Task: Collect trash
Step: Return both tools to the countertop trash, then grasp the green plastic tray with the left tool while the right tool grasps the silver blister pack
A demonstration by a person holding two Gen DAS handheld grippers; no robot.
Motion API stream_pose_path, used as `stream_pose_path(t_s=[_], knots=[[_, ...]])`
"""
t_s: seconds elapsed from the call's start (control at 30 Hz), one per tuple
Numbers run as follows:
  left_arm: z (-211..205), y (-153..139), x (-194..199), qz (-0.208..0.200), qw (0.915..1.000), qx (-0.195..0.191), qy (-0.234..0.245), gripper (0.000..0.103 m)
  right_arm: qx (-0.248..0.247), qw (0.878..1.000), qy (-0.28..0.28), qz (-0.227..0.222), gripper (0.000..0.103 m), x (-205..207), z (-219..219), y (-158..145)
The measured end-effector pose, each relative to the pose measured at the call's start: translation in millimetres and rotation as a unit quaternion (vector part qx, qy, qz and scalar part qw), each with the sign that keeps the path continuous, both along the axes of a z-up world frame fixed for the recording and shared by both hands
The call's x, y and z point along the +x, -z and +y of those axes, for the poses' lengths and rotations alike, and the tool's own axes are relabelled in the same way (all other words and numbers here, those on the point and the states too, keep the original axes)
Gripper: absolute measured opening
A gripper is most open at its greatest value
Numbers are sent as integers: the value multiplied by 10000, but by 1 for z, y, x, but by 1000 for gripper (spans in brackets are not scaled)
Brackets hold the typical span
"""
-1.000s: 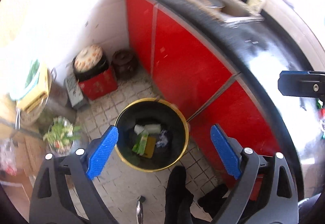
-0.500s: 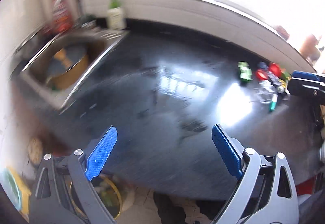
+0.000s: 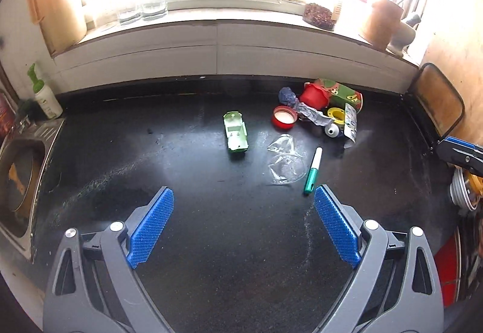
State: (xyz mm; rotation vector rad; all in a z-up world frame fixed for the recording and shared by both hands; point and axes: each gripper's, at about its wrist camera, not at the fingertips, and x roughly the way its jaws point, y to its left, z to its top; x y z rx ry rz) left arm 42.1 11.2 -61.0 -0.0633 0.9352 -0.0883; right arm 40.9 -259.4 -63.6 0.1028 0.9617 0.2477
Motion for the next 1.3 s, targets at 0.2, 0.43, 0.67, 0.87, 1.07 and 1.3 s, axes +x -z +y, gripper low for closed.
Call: stream_pose_path(t_s=[0.2,0.43,0.67,0.87,1.07,1.3], knots=[[-15,1,16,76,9999,71,73,92,6,9999,73,84,81,9,-9,3],[-15,10,36,223,9997,90,0,92,-36,9998,68,195,81,29,-15,15],[-17,35,75,447,9988,189,-59,92,104,9979,250,586,81,68,-16,57],[-15,72,126,777,9967,218,-116,92,414,9908,615,1132,81,120,-21,107],[-13,114,171,1130,9932,243,-103,92,584,9793,927,1701,81,165,-23,156],[-7,146,199,1336,9910,81,-74,91,914,9678,1143,2048,76,188,-30,182]])
